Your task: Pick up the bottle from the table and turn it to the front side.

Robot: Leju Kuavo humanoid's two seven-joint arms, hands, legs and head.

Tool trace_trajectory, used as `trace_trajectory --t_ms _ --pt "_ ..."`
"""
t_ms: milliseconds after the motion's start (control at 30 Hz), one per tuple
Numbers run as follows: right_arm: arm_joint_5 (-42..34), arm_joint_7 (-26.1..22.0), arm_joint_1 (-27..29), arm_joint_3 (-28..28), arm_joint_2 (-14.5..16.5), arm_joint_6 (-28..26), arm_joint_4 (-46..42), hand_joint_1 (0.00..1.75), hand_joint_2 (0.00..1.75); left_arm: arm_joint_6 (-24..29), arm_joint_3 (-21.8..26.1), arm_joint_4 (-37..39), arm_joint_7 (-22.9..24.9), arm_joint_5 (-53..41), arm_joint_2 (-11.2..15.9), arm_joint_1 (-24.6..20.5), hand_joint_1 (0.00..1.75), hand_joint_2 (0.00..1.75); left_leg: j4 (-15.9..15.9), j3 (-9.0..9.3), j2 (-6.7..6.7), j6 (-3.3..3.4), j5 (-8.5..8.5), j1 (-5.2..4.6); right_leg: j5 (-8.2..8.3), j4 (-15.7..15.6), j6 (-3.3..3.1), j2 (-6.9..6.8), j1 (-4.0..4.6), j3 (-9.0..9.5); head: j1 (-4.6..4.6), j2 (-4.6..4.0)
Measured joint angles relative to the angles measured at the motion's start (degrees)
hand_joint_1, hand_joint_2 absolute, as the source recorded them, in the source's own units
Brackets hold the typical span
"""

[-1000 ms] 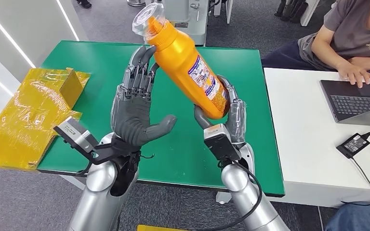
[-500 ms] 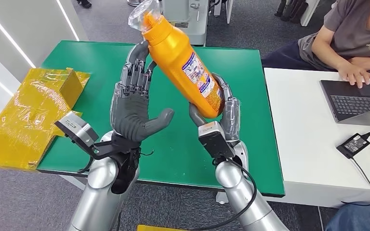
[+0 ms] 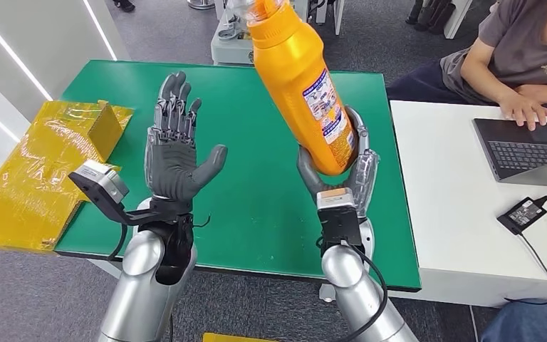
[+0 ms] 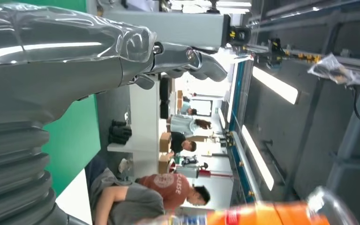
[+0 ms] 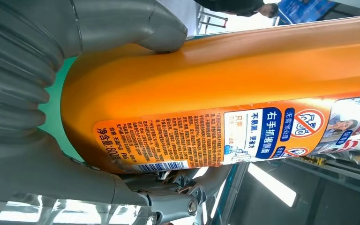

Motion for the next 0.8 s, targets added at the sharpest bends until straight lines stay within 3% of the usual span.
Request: trace_trajectory --t_ms 233,433,800 --pt "0.2 0.0 1.0 -0.1 -0.1 1.0 -0.5 1.75 1.75 0.7 1.8 0.2 -0.6 -0.2 0.2 -0.1 0.00 1.75 0.0 0.00 0.00 0.00 0.00 0.00 0.00 0.0 0.00 0.00 0.00 0.00 -0.01 0.00" --pt "-0.2 0.1 0.6 -0.1 -0.1 5.4 1.3 1.75 1.75 0.9 2.0 -0.3 -0.5 -2.5 0.3 -0.2 0.00 1.75 0.0 0.00 0.00 0.00 0.00 0.00 0.00 0.0 0.00 0.00 0.00 0.00 0.00 0.00" --pt "3.2 0.1 -3.1 1.9 -0.1 15.6 7.0 1.75 1.75 -5.6 -0.7 0.0 2.7 -7.3 0.7 -2.7 0.00 1.75 0.0 0.00 0.00 0.00 0.01 0.00 0.01 0.0 -0.01 0.00 0.00 0.00 -0.01 0.00"
